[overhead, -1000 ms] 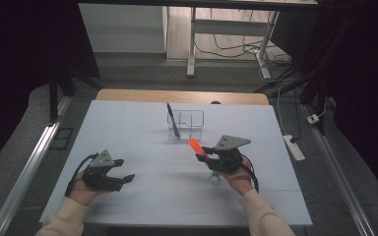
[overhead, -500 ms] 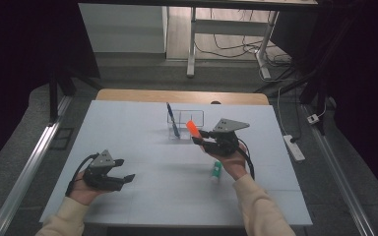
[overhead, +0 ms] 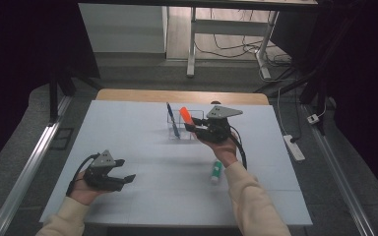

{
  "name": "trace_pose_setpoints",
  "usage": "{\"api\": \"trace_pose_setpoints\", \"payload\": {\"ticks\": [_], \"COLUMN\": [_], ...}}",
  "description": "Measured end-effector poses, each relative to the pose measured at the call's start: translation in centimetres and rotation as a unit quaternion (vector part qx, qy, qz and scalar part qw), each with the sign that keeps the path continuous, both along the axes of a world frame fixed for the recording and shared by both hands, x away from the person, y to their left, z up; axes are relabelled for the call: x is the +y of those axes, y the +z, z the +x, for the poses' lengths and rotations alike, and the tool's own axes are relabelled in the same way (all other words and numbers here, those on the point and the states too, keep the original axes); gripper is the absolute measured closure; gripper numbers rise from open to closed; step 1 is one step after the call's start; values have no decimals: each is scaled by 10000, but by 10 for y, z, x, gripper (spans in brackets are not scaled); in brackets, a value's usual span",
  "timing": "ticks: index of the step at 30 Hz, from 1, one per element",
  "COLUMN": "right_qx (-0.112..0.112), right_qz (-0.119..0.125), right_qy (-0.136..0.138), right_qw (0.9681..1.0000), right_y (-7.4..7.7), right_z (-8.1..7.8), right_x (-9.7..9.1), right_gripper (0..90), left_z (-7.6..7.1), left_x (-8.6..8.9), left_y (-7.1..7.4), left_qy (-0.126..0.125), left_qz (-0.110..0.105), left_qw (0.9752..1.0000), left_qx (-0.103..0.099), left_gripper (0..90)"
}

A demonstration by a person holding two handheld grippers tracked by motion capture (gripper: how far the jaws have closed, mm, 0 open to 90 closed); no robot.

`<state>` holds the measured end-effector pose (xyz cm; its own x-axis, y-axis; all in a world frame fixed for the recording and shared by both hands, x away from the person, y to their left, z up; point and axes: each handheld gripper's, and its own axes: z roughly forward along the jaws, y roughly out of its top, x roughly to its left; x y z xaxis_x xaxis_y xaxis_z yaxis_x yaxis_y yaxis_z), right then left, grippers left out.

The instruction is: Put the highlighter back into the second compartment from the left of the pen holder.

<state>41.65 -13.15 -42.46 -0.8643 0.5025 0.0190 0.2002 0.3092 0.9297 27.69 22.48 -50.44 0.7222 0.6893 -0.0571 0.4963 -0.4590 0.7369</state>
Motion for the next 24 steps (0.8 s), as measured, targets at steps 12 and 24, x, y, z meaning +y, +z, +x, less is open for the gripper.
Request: {"api": "trace_pose_setpoints", "payload": {"ticks": [12,24], "right_qx": [3,8], "right_qz": [189,351], "right_qy": [-108,-239], "right_qw": [9998,9991], "right_y": [8,5], "right_z": [18,35], "right_x": [9,16], "right_gripper": [656,656], "left_z": [1,1], "left_x": [1,-1], "left_y": [-1,-1], "left_qy": [15,-28], "left_qz": [16,43], "left_qw": [10000,10000], "left_qx": [15,30], "left_gripper": [276,275]}}
